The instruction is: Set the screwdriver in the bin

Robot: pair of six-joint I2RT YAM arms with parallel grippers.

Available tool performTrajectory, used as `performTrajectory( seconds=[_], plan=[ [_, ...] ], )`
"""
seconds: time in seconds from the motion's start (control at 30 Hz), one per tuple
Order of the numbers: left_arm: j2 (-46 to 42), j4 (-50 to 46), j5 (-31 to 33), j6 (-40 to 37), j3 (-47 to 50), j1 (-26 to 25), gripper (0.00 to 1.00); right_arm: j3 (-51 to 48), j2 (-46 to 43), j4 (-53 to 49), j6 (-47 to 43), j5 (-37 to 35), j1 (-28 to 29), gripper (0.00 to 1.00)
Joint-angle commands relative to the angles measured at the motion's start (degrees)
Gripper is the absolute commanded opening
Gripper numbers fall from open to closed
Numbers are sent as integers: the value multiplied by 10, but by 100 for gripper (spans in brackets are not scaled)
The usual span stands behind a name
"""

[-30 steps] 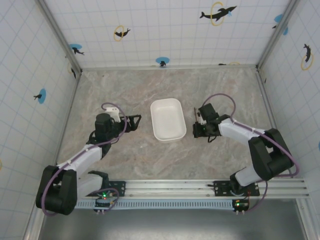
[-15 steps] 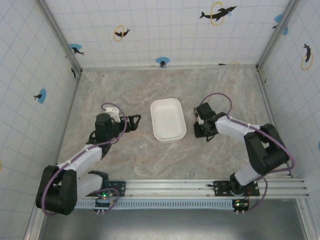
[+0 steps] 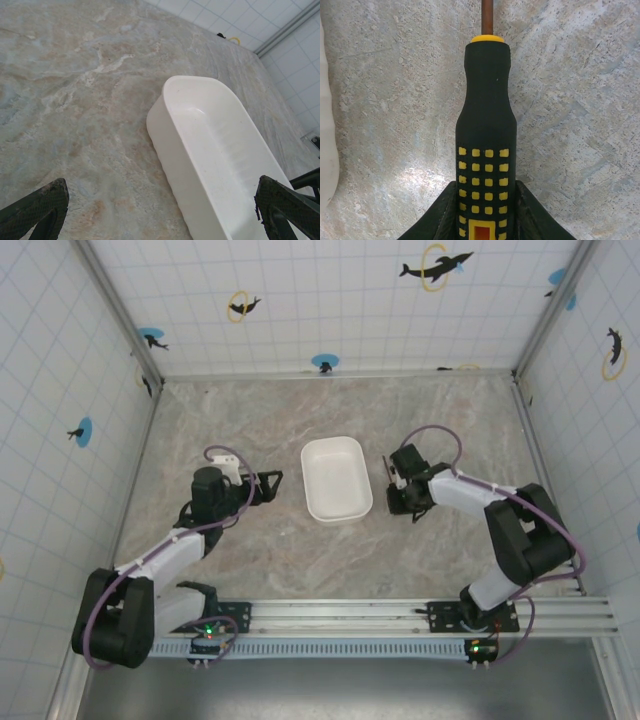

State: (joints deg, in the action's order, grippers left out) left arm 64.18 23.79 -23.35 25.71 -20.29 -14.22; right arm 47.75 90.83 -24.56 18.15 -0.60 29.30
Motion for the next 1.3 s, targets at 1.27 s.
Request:
performTrajectory(
  seconds=[1.27],
  plan=[
    [-39,-75,14,-39,-22,-4,98,248,32,-126,-12,129,136,0]
  ],
)
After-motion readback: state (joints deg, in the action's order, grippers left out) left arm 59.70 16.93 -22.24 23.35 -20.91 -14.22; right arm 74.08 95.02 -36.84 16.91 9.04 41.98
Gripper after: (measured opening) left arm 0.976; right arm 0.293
